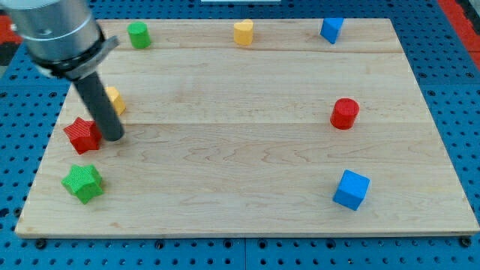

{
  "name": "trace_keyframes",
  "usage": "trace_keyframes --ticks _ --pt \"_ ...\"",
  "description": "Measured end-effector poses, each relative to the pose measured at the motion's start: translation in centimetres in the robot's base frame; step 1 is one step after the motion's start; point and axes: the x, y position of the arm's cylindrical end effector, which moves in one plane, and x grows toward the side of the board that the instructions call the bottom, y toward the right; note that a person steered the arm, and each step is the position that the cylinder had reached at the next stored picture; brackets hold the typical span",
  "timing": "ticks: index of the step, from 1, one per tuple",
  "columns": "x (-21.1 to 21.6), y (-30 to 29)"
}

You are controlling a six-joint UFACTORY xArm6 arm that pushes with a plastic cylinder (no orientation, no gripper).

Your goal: Push the green star left a bit

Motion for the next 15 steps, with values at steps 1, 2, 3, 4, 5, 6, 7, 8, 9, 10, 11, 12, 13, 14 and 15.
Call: trace_keyframes --ticks 1,2,3,4,5,6,7,8,9,10,11,12,13,14,15 --pt "-4.3 -0.7" --pt "-4.7 -2.9" --pt "-3.1 -3.9" --pt "-3.8 -0.1" --pt "-2.1 -0.3" --pt "-1.7 -0.2" --pt "0.6 5.0" --pt "4.6 6.2" --pt "7.4 5.6" --pt "7.6 3.2" --pt "8.6 2.4" --pt "9.4 -1.1" --pt "9.3 0.4" --pt "8.9 0.3" --pt "8.7 -1.1"
